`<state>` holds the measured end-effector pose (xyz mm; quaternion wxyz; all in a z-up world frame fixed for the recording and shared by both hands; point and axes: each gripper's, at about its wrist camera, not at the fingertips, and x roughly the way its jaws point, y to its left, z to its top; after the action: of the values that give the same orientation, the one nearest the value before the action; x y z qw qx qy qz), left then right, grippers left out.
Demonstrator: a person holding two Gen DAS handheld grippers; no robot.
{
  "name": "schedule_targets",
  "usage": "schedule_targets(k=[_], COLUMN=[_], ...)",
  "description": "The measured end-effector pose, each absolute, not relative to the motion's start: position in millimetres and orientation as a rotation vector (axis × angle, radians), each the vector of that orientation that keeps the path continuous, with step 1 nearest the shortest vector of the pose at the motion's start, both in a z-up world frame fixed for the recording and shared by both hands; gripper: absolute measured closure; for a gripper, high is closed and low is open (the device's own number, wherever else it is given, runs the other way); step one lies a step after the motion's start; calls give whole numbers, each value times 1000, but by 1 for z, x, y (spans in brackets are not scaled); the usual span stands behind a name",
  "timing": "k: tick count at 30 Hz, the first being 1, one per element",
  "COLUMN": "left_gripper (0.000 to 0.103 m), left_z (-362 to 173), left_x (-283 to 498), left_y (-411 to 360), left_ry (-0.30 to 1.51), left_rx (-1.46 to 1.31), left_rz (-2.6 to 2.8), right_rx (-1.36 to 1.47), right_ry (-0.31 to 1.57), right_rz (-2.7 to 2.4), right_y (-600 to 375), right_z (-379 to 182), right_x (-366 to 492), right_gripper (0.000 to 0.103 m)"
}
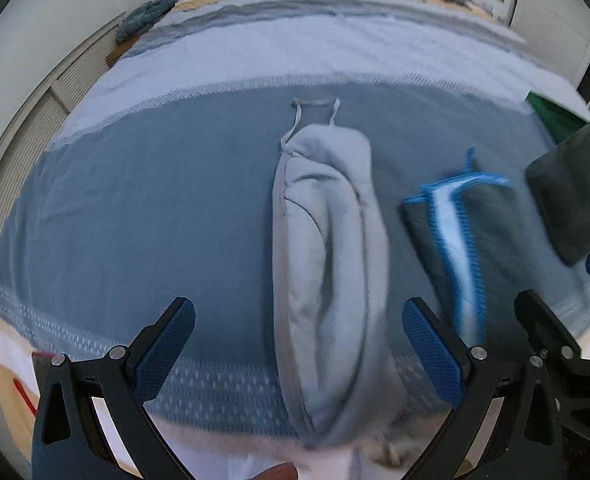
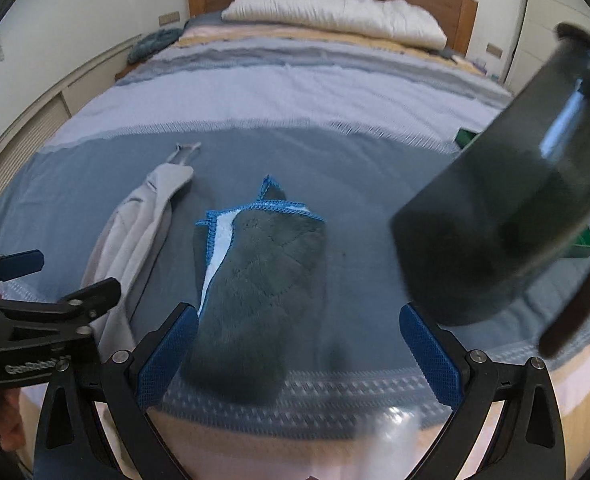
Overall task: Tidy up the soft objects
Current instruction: 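Reach the left tool to the grey garment while the right tool reaches the dark towel, then grasp the grey garment with the left tool while the right tool grasps the dark towel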
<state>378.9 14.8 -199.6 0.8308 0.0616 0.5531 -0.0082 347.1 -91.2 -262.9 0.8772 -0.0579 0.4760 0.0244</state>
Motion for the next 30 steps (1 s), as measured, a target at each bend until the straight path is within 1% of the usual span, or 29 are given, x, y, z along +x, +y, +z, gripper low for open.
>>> schedule_targets(k=[10, 17, 24, 25, 26, 27, 28, 29, 30], left_gripper=[1, 1, 1, 1, 3, 12, 20, 38, 56], left_z=[-238, -250, -257, -256, -256, -257, -255, -252, -250], left_x=[401, 416, 425, 425, 424, 425, 423, 421, 420], left_y=[20, 28, 26, 26, 25, 25, 22, 17, 13], left_ry=[1264, 1312, 1317, 1314, 1304, 1295, 1288, 1283, 1282], left_rx=[183, 191, 206, 210, 220, 228, 234, 237, 244], left_rz=[28, 40, 40, 41, 41, 28, 3, -28, -50], right_rx=[-142, -142, -141, -147, -156, -170, -173, -167, -168], right_ry=[1078, 1138, 1196, 1190, 1181, 1171, 1161, 1159, 1156], right_rz=[60, 45, 72, 75, 85, 98, 127, 159, 171], right_y=[-76, -68, -67, -65, -62, -58, -53, -48, -43], right_z=[-302, -335, -351, -352, -353, -351, -347, -345, -343], right_x=[387, 417, 434, 437, 436, 433, 430, 428, 428], right_gripper=[0, 0, 1, 8, 22, 32, 60, 73, 76])
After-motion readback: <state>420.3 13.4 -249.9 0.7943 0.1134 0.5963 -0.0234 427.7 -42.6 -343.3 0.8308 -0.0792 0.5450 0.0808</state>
